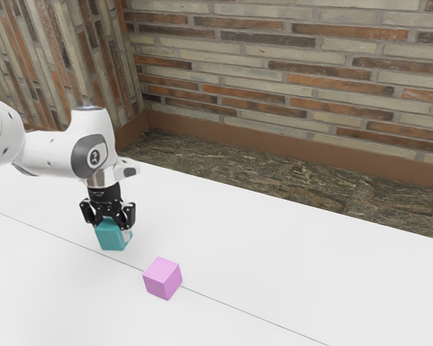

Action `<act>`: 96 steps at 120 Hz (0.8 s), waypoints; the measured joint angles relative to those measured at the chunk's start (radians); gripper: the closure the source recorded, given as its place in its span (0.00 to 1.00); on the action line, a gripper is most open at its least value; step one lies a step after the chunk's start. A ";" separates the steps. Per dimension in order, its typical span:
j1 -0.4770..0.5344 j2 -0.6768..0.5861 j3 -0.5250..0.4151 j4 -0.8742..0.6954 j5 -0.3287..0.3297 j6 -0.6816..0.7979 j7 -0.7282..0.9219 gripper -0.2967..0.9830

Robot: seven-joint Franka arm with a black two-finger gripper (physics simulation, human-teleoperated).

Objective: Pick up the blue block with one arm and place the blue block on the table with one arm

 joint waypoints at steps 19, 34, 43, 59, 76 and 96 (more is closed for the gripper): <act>0.000 0.003 0.001 0.001 -0.031 0.012 0.045 0.36; -0.001 -0.039 0.001 -0.001 -0.041 0.013 0.073 0.31; 0.002 -0.192 -0.017 -0.002 -0.029 -0.014 0.086 0.28; 0.075 -0.379 -0.208 0.193 0.074 -0.158 0.087 0.26; 0.147 -0.360 -0.336 0.319 0.125 -0.278 0.082 0.25; 0.126 -0.310 -0.315 0.370 0.135 -0.343 0.075 0.24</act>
